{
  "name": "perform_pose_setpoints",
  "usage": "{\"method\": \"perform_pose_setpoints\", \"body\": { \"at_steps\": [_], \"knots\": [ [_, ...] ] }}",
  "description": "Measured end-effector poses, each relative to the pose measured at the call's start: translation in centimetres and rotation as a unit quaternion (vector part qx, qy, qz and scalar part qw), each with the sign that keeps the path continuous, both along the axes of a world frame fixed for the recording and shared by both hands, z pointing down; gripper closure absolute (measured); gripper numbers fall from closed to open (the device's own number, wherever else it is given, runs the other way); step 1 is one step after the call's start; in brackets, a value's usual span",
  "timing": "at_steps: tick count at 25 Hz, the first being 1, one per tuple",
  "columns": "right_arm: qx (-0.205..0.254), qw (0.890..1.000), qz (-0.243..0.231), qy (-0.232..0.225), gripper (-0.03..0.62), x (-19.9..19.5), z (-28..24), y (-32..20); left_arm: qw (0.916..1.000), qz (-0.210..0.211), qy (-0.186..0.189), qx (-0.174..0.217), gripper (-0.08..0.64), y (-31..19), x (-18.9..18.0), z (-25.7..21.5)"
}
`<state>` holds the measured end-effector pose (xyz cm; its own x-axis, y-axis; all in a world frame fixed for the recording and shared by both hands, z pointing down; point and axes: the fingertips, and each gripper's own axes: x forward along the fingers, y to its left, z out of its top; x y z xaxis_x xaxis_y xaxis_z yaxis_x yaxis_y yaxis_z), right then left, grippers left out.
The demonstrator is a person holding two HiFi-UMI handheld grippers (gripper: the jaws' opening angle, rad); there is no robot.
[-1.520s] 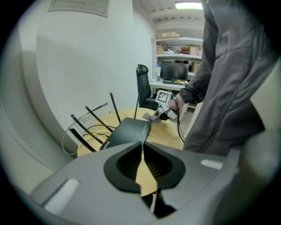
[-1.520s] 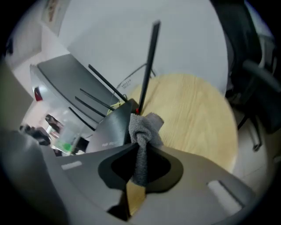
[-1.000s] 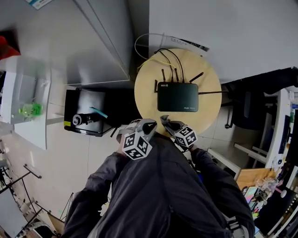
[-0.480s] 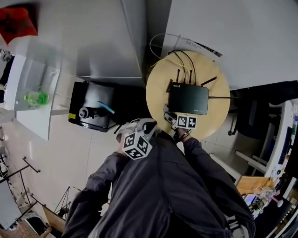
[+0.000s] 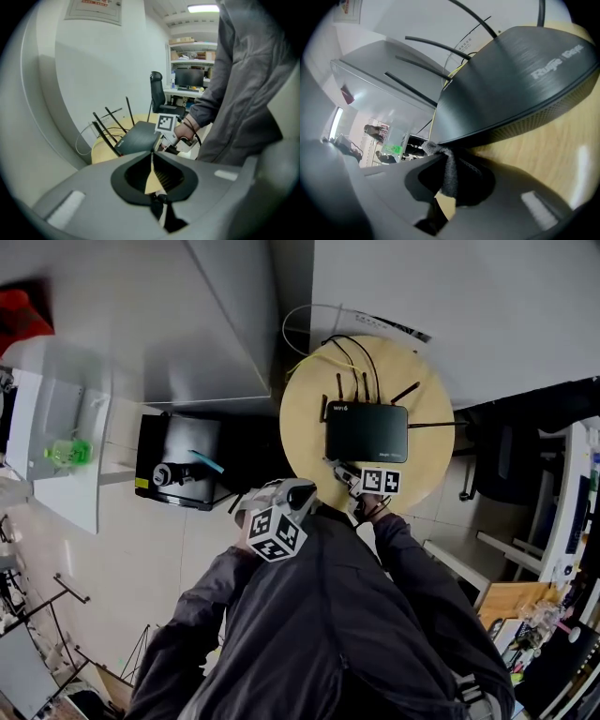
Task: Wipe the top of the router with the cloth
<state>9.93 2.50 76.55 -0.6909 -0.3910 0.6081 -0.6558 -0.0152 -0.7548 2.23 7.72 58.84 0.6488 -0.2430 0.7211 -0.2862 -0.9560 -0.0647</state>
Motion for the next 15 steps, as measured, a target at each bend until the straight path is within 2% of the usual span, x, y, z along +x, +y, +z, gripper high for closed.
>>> {"method": "perform_pose_setpoints", "body": {
  "at_steps": [15],
  "knots": [
    [-0.009,0.996,0.089,0.022,0.555,14.2,0.4,1.5,0.9986,0.053,-0.005,0.005,0.547,0.4,7.2,-0.4]
  ]
}}
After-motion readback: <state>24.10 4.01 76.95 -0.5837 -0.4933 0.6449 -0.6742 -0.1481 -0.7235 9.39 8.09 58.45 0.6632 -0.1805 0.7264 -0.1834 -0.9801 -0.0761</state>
